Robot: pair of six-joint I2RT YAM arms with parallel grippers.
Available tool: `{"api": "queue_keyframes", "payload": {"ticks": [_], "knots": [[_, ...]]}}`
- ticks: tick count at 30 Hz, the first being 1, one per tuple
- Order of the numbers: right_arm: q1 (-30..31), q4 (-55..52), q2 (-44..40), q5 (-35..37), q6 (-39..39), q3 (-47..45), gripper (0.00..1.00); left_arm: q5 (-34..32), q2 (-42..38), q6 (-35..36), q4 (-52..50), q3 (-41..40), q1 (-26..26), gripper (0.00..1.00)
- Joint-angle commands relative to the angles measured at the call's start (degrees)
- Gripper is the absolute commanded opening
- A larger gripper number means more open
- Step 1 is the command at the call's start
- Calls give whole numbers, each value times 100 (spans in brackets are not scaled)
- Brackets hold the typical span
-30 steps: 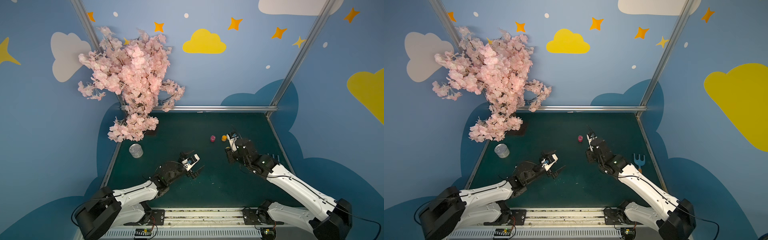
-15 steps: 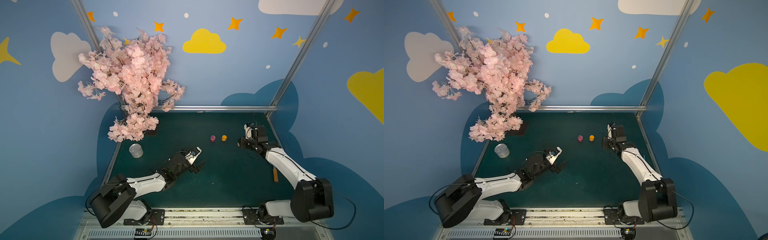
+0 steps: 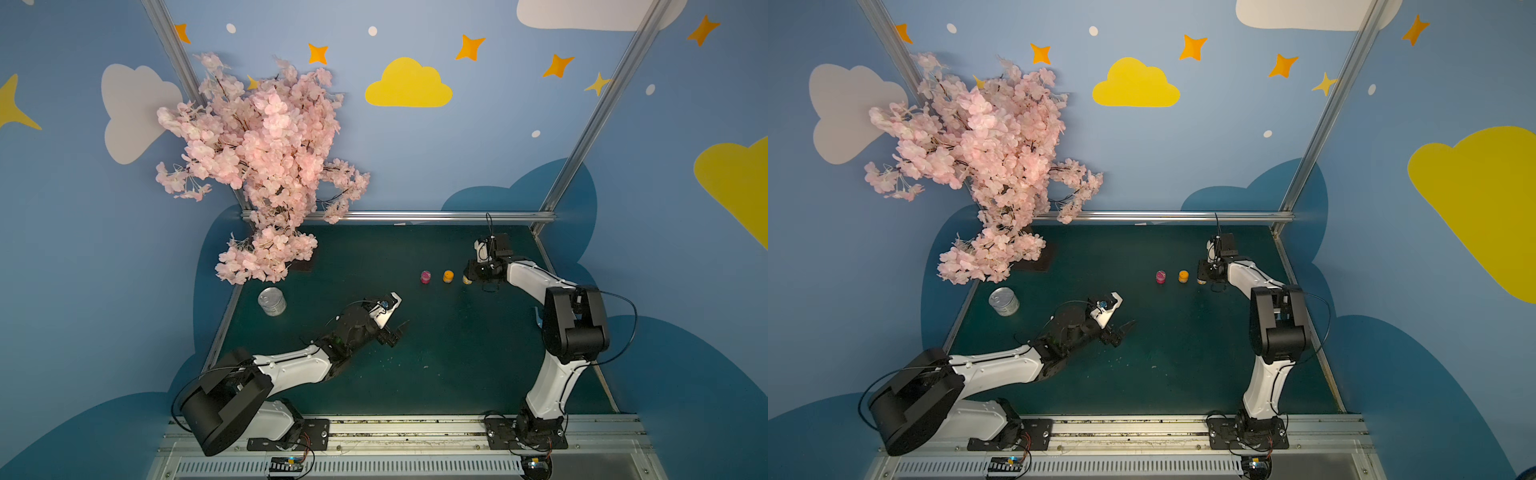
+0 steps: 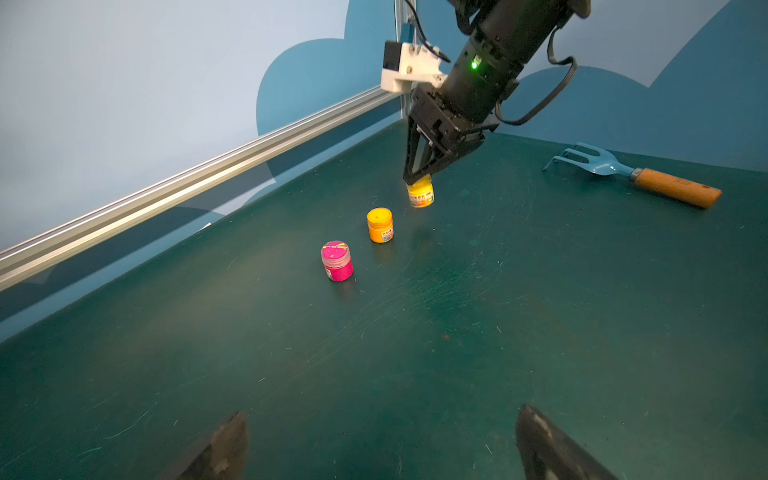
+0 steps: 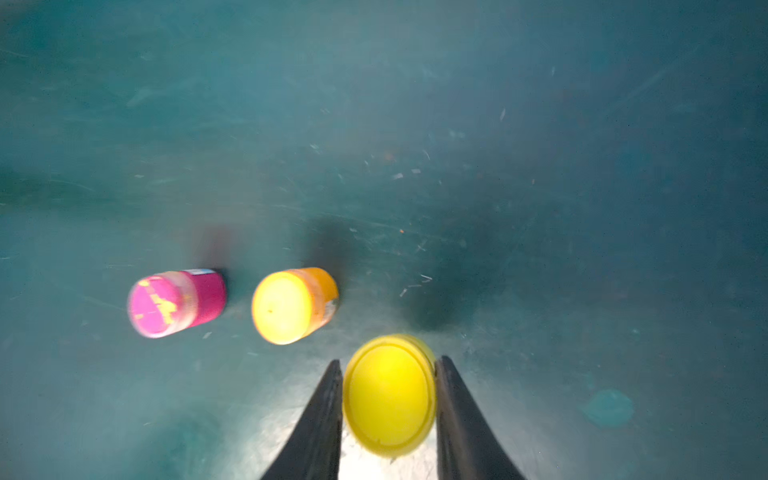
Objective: Close the paint jar lid
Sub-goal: Place the paint jar at the center of the board.
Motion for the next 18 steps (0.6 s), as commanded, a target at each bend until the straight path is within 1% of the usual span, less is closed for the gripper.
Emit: {"api": "queue_keyframes", "payload": {"ticks": [1,4,8,13,18], "knots": [[-38,-179,135,94,213,432,0,70,72,-96,20,90,60,100],[-20,-510,373,198,329,661,0,81,90,-116,25,90,77,100],[6,-334,489,249,382,594,0,124,91,-156,37,90,94,100],[55,-432,514,493,442,665,0,133,90,-169,30,91,102,100],[87,-482,583,582,444,730,0,198,75,-197,20,90,108,100]]}}
